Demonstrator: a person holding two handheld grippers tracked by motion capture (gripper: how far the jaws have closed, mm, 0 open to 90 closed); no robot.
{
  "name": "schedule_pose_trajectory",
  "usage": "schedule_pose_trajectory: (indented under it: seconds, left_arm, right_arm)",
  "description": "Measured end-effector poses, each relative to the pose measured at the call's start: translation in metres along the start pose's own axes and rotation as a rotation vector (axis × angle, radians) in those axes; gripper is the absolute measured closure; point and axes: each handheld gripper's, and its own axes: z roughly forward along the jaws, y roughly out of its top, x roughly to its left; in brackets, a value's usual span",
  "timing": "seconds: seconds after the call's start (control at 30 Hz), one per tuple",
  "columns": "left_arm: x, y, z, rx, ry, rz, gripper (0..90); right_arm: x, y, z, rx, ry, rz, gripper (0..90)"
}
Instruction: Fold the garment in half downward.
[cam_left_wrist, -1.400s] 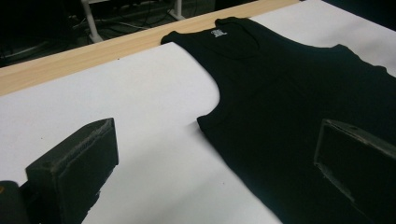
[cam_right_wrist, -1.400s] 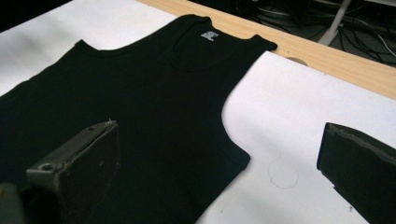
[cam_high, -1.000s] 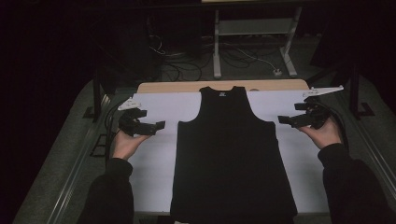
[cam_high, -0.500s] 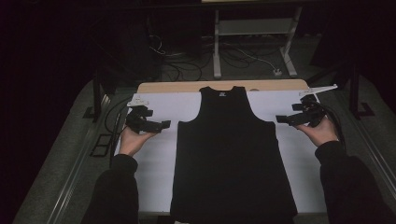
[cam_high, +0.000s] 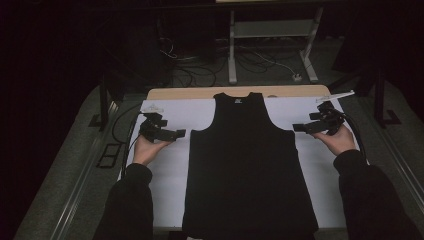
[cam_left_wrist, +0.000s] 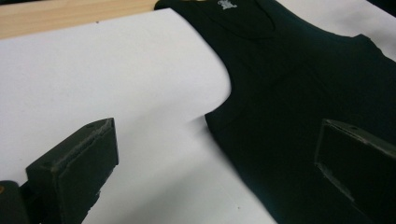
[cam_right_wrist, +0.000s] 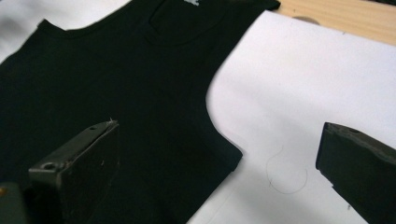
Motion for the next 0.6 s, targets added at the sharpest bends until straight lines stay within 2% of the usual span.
schedule_pose_trajectory:
  seconds: [0.27, 0.6]
  left_arm:
    - [-0.006, -0.003, 0.013, 0.026, -0.032, 0.011, 0.0]
    - [-0.005, -0.007, 0.029, 0.064, -0.053, -0.011, 0.0]
  right_arm:
    - [-0.004, -0.004, 0.01, 0.026, 0.001, 0.009, 0.0]
    - [-0.003, -0.007, 0.024, 0.06, 0.026, 0.005, 2.1]
